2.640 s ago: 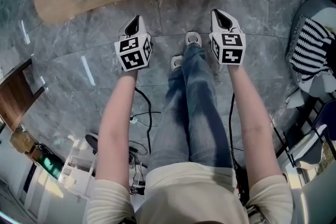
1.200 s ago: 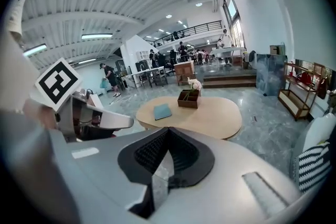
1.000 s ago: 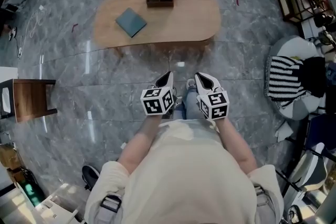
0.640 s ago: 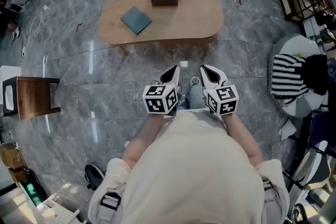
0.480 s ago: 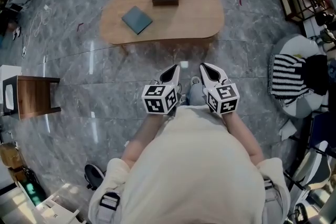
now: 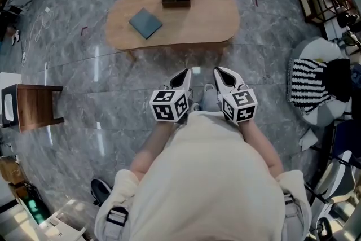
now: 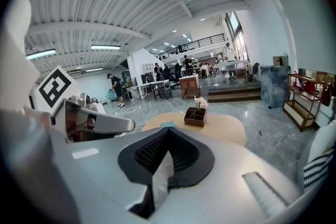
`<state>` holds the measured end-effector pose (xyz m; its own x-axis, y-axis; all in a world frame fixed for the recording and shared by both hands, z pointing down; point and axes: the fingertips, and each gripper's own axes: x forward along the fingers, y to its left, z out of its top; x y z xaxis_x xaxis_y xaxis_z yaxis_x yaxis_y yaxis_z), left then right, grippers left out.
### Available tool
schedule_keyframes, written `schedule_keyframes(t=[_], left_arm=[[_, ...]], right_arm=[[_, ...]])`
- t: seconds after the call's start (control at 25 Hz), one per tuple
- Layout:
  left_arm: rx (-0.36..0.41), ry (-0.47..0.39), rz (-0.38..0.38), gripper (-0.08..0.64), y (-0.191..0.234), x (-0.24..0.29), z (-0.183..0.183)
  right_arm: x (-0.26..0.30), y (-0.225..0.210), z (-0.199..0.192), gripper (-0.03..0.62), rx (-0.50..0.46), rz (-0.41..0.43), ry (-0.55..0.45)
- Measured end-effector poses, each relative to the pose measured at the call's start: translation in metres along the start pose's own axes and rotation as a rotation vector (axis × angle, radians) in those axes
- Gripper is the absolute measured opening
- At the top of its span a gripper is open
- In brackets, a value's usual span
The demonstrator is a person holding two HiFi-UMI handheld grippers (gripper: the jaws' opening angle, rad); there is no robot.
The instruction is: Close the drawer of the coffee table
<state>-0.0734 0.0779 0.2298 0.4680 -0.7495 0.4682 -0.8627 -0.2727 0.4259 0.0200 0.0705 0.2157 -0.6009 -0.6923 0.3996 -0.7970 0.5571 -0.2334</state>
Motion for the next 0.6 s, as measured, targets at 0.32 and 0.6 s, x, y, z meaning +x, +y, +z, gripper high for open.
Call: schedule_keyframes(t=[0.32, 0.6], left_arm=[[0.015, -0.002, -0.004, 0.0, -0.0012, 0.002, 0.0047], [0.012, -0.006, 0.001, 0.0, 0.0029, 0.001, 0.0067]], right_arm=[[0.0031, 0.0009, 0.0037, -0.002, 0.007, 0.012, -0.006], [0.0042, 0.0061, 0.0082, -0.002, -0.005, 0.035, -0.019]])
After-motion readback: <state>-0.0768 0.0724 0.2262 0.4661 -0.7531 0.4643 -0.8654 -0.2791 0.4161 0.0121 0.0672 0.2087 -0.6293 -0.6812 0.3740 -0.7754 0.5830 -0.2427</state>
